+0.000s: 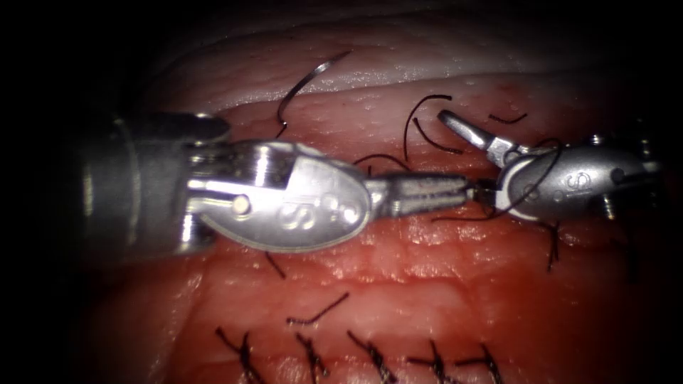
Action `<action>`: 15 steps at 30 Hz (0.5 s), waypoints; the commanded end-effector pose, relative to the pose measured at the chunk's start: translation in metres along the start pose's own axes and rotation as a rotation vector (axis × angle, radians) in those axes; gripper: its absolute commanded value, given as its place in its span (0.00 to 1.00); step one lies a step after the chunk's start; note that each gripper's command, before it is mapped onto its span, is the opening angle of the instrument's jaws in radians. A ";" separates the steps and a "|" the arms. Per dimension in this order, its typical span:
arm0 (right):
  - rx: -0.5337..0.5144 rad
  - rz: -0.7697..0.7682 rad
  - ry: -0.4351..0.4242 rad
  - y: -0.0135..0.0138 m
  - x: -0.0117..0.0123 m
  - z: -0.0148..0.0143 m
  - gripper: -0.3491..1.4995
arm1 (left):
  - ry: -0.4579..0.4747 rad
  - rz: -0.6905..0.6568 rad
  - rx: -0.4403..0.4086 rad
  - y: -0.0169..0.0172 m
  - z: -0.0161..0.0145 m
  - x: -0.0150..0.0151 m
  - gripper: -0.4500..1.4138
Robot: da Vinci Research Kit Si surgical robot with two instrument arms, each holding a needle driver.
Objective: Wound Closure
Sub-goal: Create two wraps counter-clockwise around right needle holder
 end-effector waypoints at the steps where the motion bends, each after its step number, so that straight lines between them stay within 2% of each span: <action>1: 0.030 0.021 0.011 -0.0007 -0.0004 0.0008 0.41 | -0.002 -0.001 0.001 -0.0007 0.0006 -0.0004 0.00; 4: 0.081 0.072 0.026 -0.0012 -0.0005 0.0007 0.43 | -0.017 -0.006 0.006 -0.0025 0.0006 -0.0014 0.00; 6: 0.114 0.108 0.048 -0.0014 -0.0004 0.0005 0.46 | -0.029 -0.014 0.011 -0.0038 0.0013 -0.0032 0.00; 8: 0.137 0.141 0.063 -0.0015 -0.0002 0.0004 0.42 | -0.036 -0.015 0.017 -0.0043 0.0022 -0.0045 0.00; 12: 0.154 0.198 0.121 -0.0018 0.0000 0.0006 0.39 | -0.063 0.001 -0.017 -0.0042 0.0047 -0.0078 0.00; 13: 0.151 0.234 0.169 -0.0018 0.0001 0.0008 0.41 | -0.061 -0.013 -0.038 -0.0037 0.0059 -0.0099 0.00; 15: 0.135 0.254 0.204 -0.0018 0.0001 0.0009 0.44 | -0.064 -0.019 -0.044 -0.0035 0.0062 -0.0106 0.00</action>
